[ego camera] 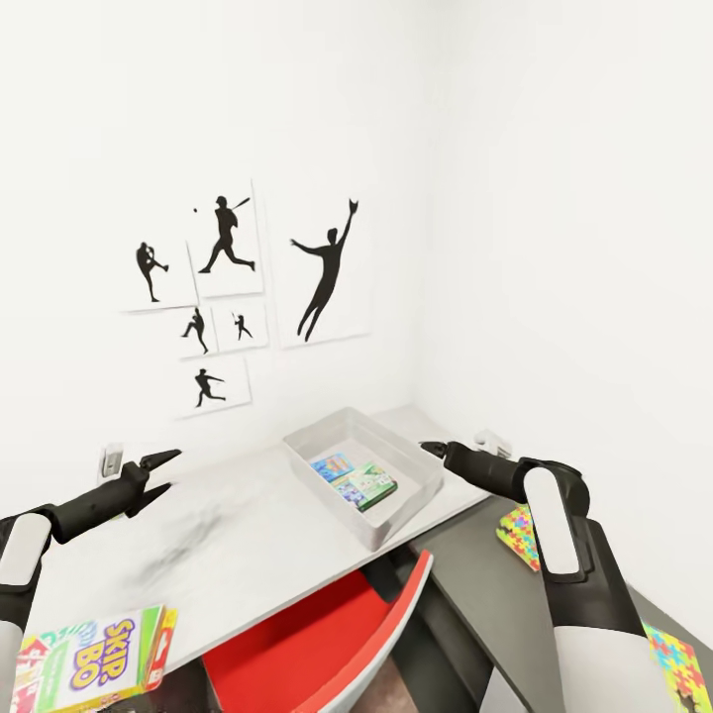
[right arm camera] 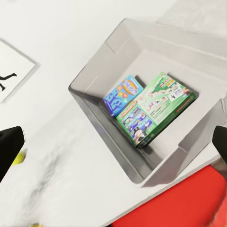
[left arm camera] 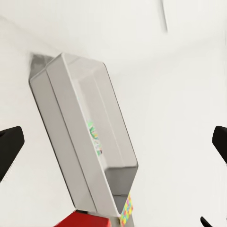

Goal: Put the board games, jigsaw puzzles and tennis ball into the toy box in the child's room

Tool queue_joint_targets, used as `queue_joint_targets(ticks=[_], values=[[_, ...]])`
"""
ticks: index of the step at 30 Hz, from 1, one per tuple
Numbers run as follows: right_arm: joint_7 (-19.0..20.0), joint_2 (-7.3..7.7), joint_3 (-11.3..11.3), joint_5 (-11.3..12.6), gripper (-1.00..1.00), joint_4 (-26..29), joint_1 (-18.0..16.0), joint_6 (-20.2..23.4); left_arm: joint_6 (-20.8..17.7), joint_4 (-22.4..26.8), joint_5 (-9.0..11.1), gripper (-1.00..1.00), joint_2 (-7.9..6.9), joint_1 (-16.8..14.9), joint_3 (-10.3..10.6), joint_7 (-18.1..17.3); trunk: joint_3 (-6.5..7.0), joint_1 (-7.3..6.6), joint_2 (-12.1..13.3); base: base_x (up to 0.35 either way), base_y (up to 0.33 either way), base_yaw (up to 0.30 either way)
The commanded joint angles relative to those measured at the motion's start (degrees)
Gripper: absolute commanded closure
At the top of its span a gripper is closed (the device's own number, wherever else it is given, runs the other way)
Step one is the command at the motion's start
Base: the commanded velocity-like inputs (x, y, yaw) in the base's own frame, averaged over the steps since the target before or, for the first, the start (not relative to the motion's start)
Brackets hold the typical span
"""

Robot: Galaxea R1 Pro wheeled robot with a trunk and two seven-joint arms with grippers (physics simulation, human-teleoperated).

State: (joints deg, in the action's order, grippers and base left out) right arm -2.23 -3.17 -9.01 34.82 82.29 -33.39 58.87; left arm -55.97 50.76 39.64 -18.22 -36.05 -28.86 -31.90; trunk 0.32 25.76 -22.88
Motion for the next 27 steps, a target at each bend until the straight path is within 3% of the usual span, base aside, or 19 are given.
queue_joint_targets(ticks=[1, 9, 27], values=[[-0.23, -0.05, -0.13, 0.34, -1.0, 0.06, -0.02, 0.27, -0.28, -0.05, -0.26, -1.0, 0.02, -0.06, -0.12, -0.41, 0.03, 0.02, -0.04, -0.008, 0.009, 0.199], [-0.23, -0.11, -0.08, 0.34, -1.0, 0.2, -0.01, 0.28, -0.28, -0.05, -0.34, -1.0, 0.02, -0.05, -0.12, -1.01, 0.4, 0.02, -0.04, -0.002, 0.131, 0.179], [-0.26, -0.17, -0.05, 0.34, -1.0, 1.01, -0.1, 0.28, -0.28, -0.05, -0.29, -1.0, 0.02, 0.1, -0.14, -1.06, 0.45, 0.02, -0.04, 0.0, 0.078, 0.025]])
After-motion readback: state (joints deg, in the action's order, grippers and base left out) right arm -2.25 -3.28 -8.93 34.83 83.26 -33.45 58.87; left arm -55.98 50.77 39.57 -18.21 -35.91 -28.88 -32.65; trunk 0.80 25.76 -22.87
